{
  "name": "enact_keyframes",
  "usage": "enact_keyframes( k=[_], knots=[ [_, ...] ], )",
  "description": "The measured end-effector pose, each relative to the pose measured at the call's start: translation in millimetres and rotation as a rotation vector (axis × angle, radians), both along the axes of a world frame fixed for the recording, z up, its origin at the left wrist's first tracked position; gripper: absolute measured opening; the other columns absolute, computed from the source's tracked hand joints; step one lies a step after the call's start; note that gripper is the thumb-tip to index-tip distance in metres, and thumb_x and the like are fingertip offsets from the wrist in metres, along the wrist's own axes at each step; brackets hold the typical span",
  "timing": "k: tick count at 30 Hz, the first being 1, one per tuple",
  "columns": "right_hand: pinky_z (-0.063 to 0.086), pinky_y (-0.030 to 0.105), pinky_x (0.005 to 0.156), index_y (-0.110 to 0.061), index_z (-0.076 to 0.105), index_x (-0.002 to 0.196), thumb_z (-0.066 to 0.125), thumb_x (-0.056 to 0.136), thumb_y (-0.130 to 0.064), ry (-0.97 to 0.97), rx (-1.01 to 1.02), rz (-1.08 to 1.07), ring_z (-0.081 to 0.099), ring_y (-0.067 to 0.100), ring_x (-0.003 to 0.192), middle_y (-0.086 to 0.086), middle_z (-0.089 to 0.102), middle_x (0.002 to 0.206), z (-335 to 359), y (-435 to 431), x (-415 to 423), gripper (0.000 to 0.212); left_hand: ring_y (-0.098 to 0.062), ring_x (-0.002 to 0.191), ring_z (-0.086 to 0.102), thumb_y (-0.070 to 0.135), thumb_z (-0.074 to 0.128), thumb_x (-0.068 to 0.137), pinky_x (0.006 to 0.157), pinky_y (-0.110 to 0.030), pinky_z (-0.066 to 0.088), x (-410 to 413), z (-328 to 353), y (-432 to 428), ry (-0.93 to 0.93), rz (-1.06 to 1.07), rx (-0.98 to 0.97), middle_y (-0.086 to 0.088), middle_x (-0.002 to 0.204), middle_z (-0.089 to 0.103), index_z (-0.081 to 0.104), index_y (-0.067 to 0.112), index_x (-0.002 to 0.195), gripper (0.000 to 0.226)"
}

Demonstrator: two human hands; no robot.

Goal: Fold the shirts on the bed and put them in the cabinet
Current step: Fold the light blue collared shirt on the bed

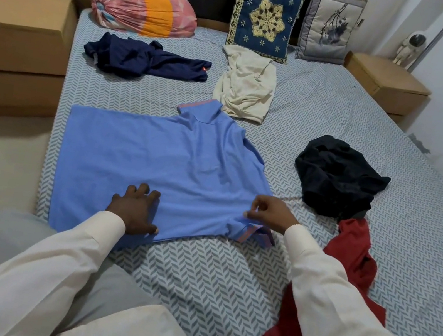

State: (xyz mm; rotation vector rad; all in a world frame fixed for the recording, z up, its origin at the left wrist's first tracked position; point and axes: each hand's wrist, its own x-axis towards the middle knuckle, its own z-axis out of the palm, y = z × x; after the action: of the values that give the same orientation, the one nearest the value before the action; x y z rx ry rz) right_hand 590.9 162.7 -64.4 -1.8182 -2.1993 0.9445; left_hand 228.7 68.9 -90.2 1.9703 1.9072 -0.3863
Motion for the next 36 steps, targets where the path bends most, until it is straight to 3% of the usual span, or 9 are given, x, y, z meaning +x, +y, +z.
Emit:
enact_keyframes(
  k=[3,7,15,20,26,28,31,34,36],
  knots=[
    [0.039,0.030,0.073,-0.030,0.066,0.094,0.083,0.071,-0.033,-0.213,-0.008,0.424,0.052,0.013,0.086,-0.006,0.053,0.091,2,-25,-26,0.029,-0.027,0.115,0.048,0.055,0.070,0.076,0.079,-0.034,0.044,5,6,-13,-0.116,-0.118,0.032,-0.002,0.122,0.048,0.044,0.023,0.118,0.058],
    [0.029,0.037,0.078,-0.035,0.058,0.112,0.072,0.076,-0.028,-0.573,0.118,0.588,0.045,0.024,0.107,-0.001,0.050,0.111,-13,-39,-37,0.039,-0.029,0.095,0.061,0.051,0.048,0.075,0.078,-0.037,0.051,9,6,-31,-0.036,-0.272,-0.062,-0.005,0.103,0.063,0.044,0.027,0.088,0.028],
    [0.035,0.037,0.079,-0.029,0.055,0.112,0.053,0.084,-0.019,-0.497,0.265,0.550,0.058,0.027,0.093,0.000,0.064,0.100,-18,-43,-37,0.030,-0.029,0.096,0.060,0.027,0.061,0.079,0.075,-0.036,0.046,5,9,-41,0.048,-0.332,-0.062,-0.005,0.108,0.059,0.041,0.026,0.093,0.024],
    [0.045,0.034,0.067,-0.023,0.065,0.092,0.044,0.076,-0.042,-0.273,0.198,0.360,0.065,0.030,0.082,0.003,0.072,0.086,-4,-36,-34,0.033,-0.029,0.102,0.059,0.017,0.057,0.081,0.074,-0.031,0.040,3,9,-39,0.043,-0.274,-0.049,-0.007,0.115,0.057,0.048,0.024,0.102,0.024],
    [0.049,0.032,0.092,-0.022,0.070,0.064,0.063,0.084,-0.052,-0.368,-0.351,0.296,0.063,0.017,0.109,0.000,0.074,0.100,-2,-31,-38,0.037,-0.025,0.094,0.061,0.033,0.055,0.081,0.078,-0.034,0.051,2,5,-37,-0.038,-0.234,-0.076,-0.001,0.100,0.061,0.054,0.028,0.082,0.005],
    [0.053,0.033,0.086,-0.017,0.070,0.070,0.059,0.089,-0.050,-0.276,-0.290,0.072,0.068,0.022,0.103,0.006,0.075,0.094,-12,-28,-29,0.040,-0.022,0.091,0.060,0.038,0.053,0.083,0.078,-0.033,0.051,2,3,-36,-0.084,-0.204,-0.050,0.002,0.094,0.060,0.052,0.030,0.077,0.011],
    [0.048,0.038,0.090,-0.012,0.069,0.095,0.054,0.094,-0.040,-0.151,0.051,-0.384,0.063,0.035,0.109,0.018,0.067,0.114,-23,-16,-3,0.032,-0.022,0.099,0.058,0.036,0.054,0.087,0.078,-0.034,0.049,3,0,-31,-0.117,-0.175,0.091,0.003,0.103,0.057,0.058,0.029,0.094,0.011],
    [0.044,0.044,0.098,-0.012,0.059,0.117,0.057,0.090,-0.044,-0.097,0.018,-0.680,0.053,0.039,0.121,0.020,0.055,0.129,-41,-4,18,0.042,-0.026,0.119,0.048,0.036,0.055,0.090,0.083,-0.038,0.049,2,-3,-17,-0.067,-0.162,0.228,-0.002,0.129,0.048,0.052,0.028,0.128,0.039],
    [0.048,0.043,0.094,-0.013,0.061,0.107,0.060,0.086,-0.046,-0.090,-0.001,-0.676,0.058,0.038,0.114,0.019,0.060,0.123,-46,4,22,0.040,-0.029,0.132,0.039,0.041,0.056,0.092,0.095,-0.041,0.047,1,-3,-6,-0.050,-0.135,0.209,-0.005,0.148,0.035,0.040,0.027,0.145,0.057]
  ],
)
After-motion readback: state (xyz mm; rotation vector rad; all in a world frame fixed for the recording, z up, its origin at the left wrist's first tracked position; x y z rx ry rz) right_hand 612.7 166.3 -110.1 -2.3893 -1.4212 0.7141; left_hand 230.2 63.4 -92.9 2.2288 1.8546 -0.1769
